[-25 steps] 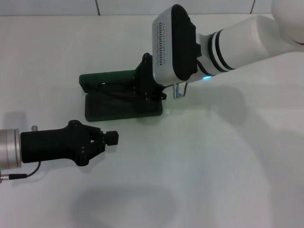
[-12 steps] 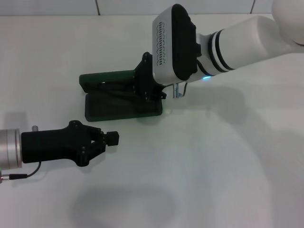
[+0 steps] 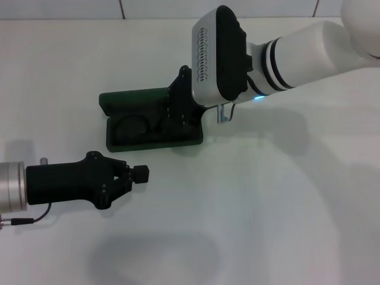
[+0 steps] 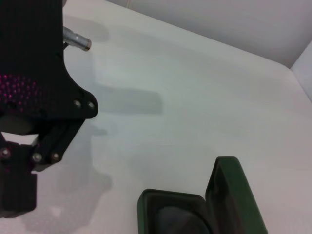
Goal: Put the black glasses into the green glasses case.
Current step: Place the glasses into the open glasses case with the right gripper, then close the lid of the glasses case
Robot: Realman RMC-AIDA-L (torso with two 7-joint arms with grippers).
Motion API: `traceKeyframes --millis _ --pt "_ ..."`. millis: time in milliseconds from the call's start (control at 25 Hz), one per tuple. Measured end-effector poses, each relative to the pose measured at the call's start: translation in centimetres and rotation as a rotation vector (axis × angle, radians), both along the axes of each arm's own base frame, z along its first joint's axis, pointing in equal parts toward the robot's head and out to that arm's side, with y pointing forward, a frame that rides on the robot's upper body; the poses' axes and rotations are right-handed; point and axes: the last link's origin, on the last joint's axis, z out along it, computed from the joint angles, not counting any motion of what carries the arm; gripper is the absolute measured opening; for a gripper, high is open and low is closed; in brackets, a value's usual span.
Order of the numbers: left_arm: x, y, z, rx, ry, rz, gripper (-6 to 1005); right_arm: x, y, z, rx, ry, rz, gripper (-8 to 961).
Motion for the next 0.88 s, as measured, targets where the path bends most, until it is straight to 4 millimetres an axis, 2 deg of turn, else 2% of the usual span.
traceKeyframes --millis 280,480,640,800,840,880 --pt "-0.2 -0.2 0.1 0.002 -0.006 0.010 94 -0.2 -0.5 0.0 -0.021 0.027 -0.007 74" --pt "-0.4 -0.2 0.2 0.011 -0.004 0.021 96 0.3 -1.8 1.7 -0.097 0.155 -0.068 76" --pt "-0.4 0.1 0.5 0.031 -0.013 0.030 97 3.1 -2.7 4.1 -0.101 0.256 -0.151 78" --pt "-0.5 0.4 0.5 0.049 -0.009 0.048 99 7.8 -4.2 6.9 -0.056 0.364 -0.273 102" --pt "-0.6 0.5 0.5 0.056 -0.006 0.056 99 7.8 -4.2 6.9 -0.056 0.364 -0.273 124" --pt "-0.7 0.7 0.5 0.066 -0.002 0.067 100 10.5 -5.2 8.4 -0.031 0.420 -0.332 147"
